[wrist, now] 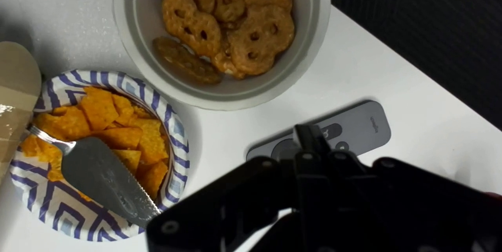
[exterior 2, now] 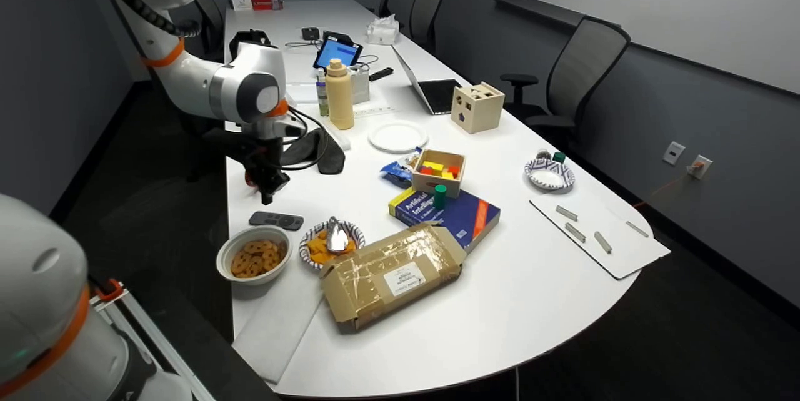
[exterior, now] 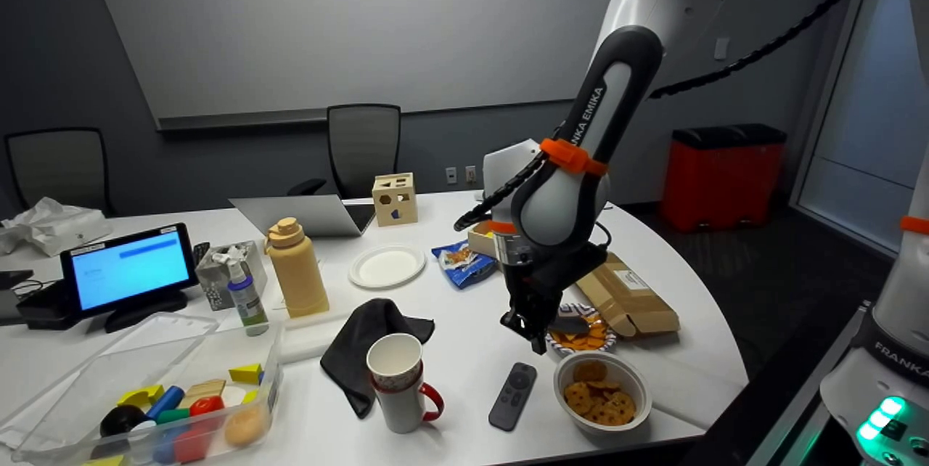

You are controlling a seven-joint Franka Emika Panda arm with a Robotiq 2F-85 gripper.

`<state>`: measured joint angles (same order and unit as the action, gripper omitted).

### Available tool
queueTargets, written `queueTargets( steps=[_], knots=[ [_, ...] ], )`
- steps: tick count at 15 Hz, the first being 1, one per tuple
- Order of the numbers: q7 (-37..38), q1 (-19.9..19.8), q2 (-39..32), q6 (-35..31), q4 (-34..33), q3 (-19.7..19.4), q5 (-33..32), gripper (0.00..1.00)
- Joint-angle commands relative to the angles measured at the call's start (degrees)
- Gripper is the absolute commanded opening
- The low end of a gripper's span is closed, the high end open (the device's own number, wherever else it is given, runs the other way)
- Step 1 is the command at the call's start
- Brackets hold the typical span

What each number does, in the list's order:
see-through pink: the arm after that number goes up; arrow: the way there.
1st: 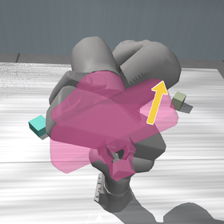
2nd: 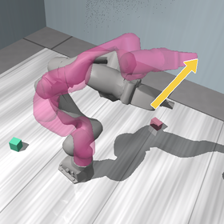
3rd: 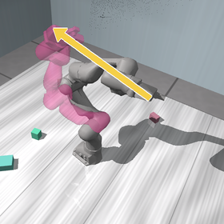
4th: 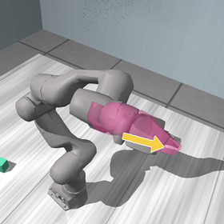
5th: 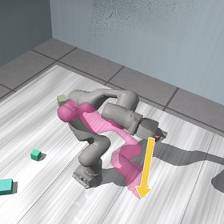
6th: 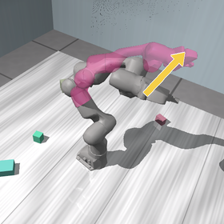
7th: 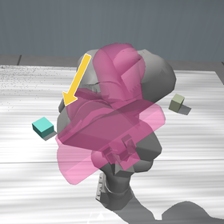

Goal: Press on the button

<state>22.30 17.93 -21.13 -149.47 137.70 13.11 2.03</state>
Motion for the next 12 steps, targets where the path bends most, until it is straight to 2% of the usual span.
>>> queueTargets(
  steps=[1,7,12],
  knots=[
    [-0.6,0.8,-3.1,-2.5,-1.5,-0.7,1.5,0.0],
    [0.3,1.8,-7.7,-8.6,-3.3,-2.9,1.5,0.0],
    [-0.4,1.7,-12.1,-9.8,-6.3,-2.5,3.7,0.0]
  ],
)
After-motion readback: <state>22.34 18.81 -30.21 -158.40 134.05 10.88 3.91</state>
